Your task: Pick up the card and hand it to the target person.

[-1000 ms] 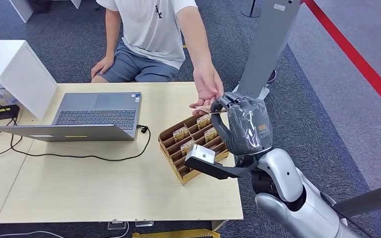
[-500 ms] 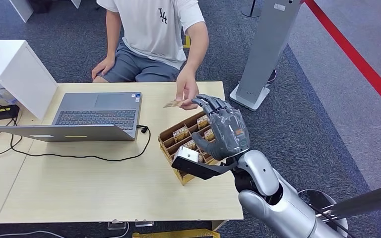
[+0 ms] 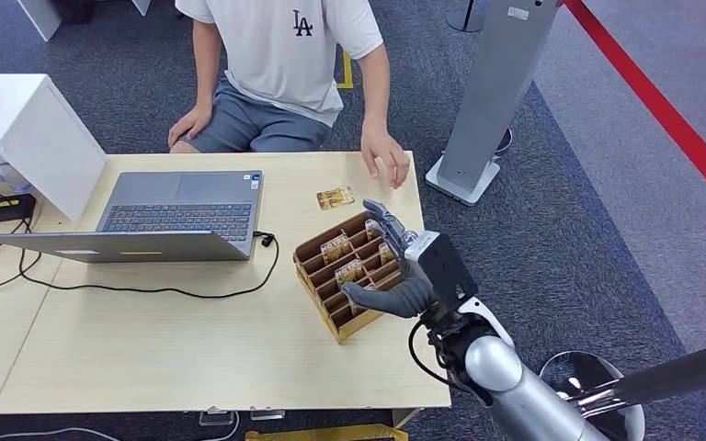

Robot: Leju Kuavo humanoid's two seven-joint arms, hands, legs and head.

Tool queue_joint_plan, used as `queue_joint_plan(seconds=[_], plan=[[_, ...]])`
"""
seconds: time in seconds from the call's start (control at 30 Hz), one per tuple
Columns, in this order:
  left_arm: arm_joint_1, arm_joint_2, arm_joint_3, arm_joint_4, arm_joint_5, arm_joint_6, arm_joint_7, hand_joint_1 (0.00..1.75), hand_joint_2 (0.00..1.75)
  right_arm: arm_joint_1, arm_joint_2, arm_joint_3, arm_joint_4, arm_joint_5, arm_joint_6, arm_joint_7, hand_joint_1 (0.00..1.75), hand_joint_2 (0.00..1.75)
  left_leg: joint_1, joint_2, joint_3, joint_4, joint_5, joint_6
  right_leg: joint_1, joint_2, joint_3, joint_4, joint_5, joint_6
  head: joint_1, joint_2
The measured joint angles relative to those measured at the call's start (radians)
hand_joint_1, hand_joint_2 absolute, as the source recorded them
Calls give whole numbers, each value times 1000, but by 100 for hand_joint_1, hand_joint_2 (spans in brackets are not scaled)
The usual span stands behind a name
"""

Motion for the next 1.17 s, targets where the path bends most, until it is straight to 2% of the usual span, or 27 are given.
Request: queue_joint_plan(seconds=[0.2,0.47,1.17], plan=[[0,0,1,0,0,57,7,0,0,109,-33,-57,13,-109,-11,-24,0,175,0,0,0,0,0,0,0,0,0,0,0,0,0,0],[0,0,1,0,-2,90,10,0,0,186,-64,-115,13,-122,-13,-19,0,175,0,0,0,0,0,0,0,0,0,0,0,0,0,0],[0,-3,1,0,-1,105,10,0,0,200,-78,-145,19,-57,-3,7,0,175,0,0,0,0,0,0,0,0,0,0,0,0,-1,0]])
